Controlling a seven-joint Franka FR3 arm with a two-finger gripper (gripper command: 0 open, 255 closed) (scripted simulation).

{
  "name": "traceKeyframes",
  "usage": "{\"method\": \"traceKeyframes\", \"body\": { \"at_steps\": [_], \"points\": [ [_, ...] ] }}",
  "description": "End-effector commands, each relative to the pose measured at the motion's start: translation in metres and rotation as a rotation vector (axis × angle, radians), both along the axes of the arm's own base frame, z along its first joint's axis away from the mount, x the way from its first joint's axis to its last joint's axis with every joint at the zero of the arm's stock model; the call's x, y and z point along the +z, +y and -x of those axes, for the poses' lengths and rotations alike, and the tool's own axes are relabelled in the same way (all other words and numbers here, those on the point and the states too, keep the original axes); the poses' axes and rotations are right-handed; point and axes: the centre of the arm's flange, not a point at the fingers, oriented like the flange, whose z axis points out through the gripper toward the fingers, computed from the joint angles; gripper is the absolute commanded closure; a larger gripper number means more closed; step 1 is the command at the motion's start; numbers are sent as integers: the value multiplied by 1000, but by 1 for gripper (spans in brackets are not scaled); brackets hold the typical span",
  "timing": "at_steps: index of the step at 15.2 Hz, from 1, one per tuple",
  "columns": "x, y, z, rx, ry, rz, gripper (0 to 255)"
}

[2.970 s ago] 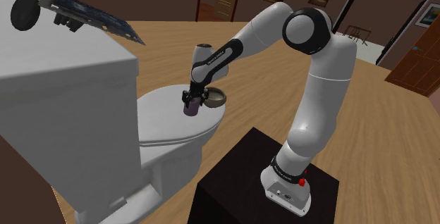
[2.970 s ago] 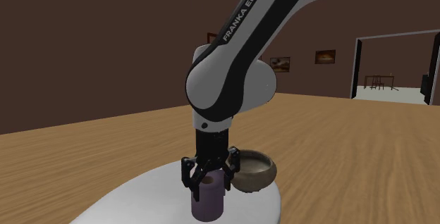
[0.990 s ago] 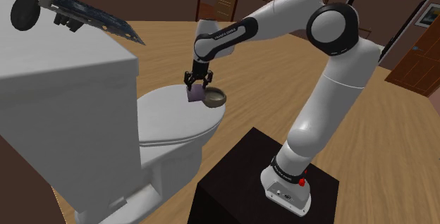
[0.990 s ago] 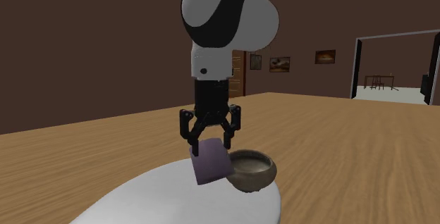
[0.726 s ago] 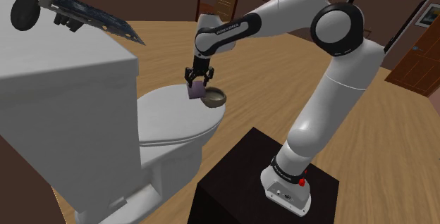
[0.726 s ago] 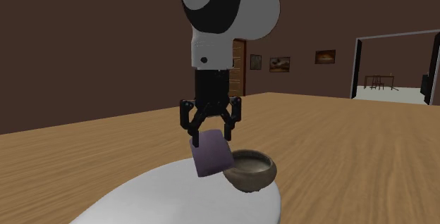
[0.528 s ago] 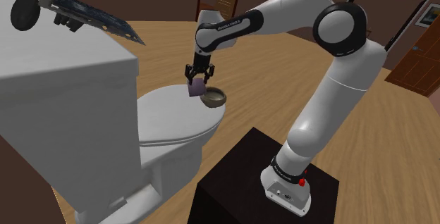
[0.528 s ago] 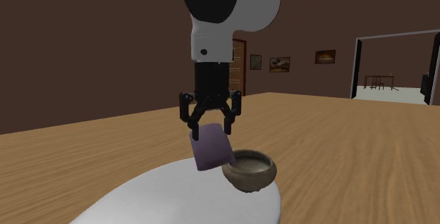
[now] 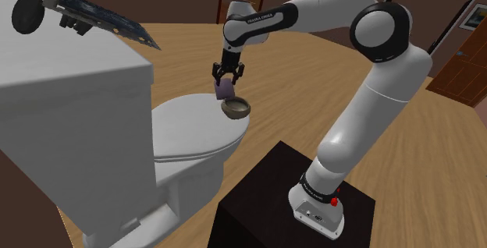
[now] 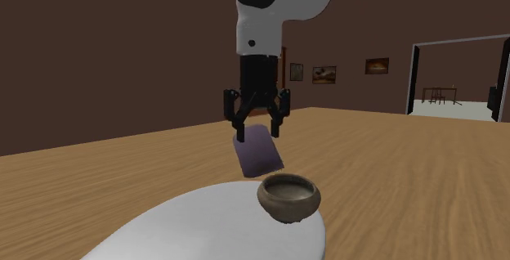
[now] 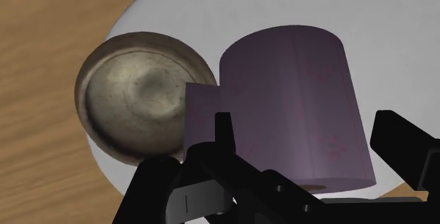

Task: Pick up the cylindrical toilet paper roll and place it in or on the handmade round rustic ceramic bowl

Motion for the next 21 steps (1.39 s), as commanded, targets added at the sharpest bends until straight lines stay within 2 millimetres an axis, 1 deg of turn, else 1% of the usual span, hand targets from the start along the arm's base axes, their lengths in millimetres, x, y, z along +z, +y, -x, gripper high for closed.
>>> {"method": "traceKeyframes", "body": {
  "at_steps": [1, 7, 8, 21],
  "points": [
    [6, -27, 2, 1, 0, 0, 255],
    [20, -105, 8, 1, 0, 0, 255],
    [24, -122, 10, 1, 0, 0, 255],
    [-45, -122, 10, 1, 0, 0, 255]
  ]
}}
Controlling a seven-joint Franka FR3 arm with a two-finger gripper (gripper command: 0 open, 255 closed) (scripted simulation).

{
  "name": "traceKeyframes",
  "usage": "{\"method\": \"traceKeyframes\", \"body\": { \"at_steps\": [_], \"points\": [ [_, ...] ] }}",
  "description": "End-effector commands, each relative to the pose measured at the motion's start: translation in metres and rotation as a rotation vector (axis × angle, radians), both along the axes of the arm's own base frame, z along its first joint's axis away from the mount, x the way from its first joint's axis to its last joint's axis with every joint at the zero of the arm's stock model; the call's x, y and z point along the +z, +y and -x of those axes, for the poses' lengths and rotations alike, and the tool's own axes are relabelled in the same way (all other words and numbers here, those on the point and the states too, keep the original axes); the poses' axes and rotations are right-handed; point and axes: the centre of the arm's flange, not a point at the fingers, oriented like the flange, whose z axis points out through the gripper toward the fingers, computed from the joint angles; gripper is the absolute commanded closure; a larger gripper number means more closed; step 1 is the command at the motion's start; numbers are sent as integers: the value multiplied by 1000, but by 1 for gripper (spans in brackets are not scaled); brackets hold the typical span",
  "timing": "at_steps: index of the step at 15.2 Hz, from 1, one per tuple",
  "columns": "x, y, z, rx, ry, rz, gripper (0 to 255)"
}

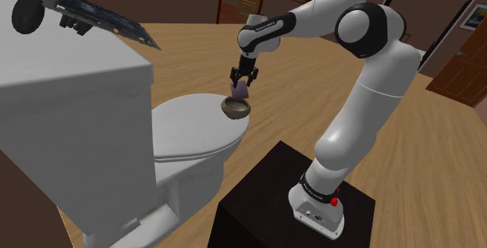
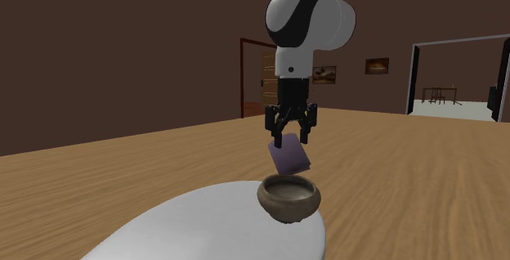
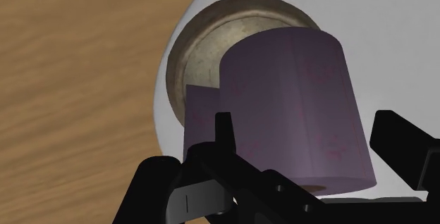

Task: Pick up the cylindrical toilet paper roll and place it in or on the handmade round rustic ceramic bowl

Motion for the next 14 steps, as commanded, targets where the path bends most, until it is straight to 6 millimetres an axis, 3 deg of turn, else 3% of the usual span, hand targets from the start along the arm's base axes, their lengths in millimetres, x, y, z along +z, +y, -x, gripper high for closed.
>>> {"method": "traceKeyframes", "body": {
  "at_steps": [1, 6, 14],
  "points": [
    [-11, 0, -1, 0, -1, 0, 255],
    [-37, 0, -1, 0, -1, 0, 255],
    [-37, 0, -1, 0, -1, 0, 255]
  ]
}}
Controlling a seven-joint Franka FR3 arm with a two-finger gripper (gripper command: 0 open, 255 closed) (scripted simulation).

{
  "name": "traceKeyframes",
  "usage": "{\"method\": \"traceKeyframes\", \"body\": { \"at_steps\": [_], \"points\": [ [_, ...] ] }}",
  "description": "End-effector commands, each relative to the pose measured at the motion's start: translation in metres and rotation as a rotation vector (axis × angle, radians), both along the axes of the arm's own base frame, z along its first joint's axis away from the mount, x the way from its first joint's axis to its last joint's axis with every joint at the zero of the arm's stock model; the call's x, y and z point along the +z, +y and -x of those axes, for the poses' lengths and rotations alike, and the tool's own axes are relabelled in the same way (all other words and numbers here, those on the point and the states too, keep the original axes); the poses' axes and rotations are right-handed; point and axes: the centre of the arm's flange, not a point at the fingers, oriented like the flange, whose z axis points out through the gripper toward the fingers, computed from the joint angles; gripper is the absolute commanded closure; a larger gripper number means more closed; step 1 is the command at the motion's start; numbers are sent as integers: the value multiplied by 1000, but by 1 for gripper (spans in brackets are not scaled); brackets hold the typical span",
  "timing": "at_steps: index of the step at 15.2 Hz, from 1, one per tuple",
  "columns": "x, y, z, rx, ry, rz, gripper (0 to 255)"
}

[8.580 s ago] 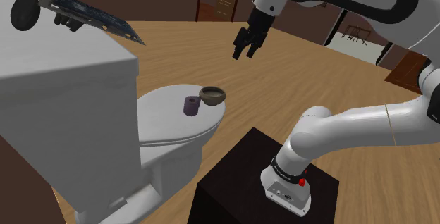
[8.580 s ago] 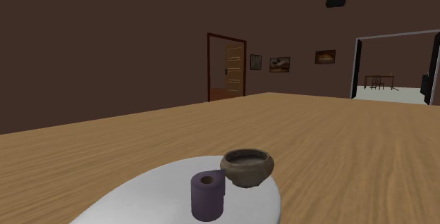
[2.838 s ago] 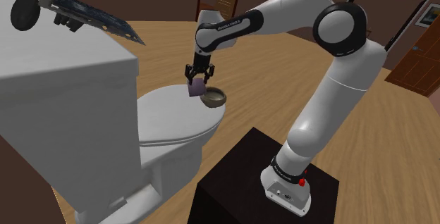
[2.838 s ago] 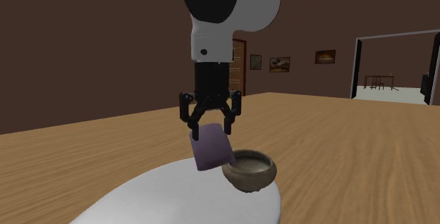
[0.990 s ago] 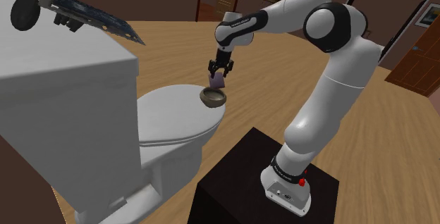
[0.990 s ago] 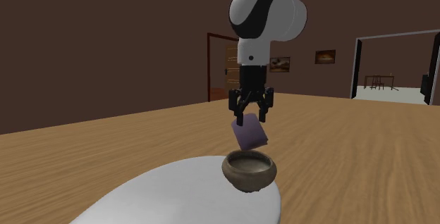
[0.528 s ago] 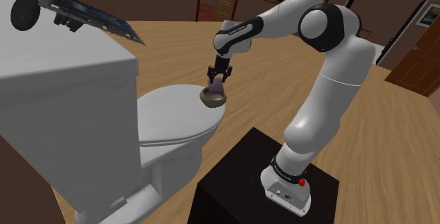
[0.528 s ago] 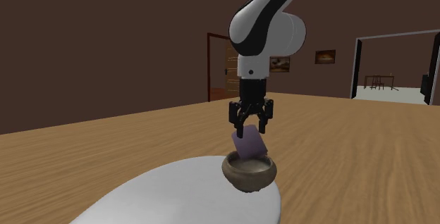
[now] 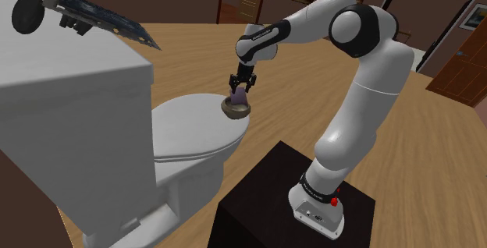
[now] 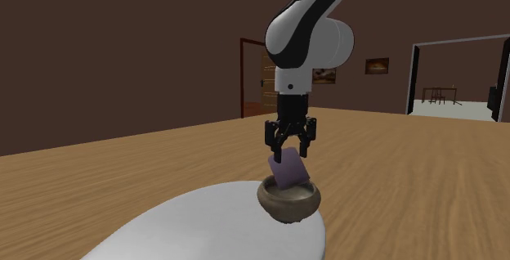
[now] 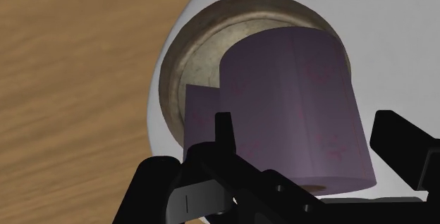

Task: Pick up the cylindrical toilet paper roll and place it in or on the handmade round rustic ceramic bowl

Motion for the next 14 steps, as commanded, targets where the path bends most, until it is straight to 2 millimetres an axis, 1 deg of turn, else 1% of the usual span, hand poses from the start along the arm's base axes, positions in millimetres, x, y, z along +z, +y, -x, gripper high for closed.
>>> {"method": "traceKeyframes", "body": {
  "at_steps": [1, 6, 9, 10, 14],
  "points": [
    [0, 0, 0, 0, -1, 0, 0],
    [0, 0, 0, 0, -1, 0, 0],
    [40, 0, 0, 0, -1, 0, 0],
    [50, 0, 0, 0, -1, 0, 0],
    [50, 0, 0, 0, -1, 0, 0]
  ]
}}
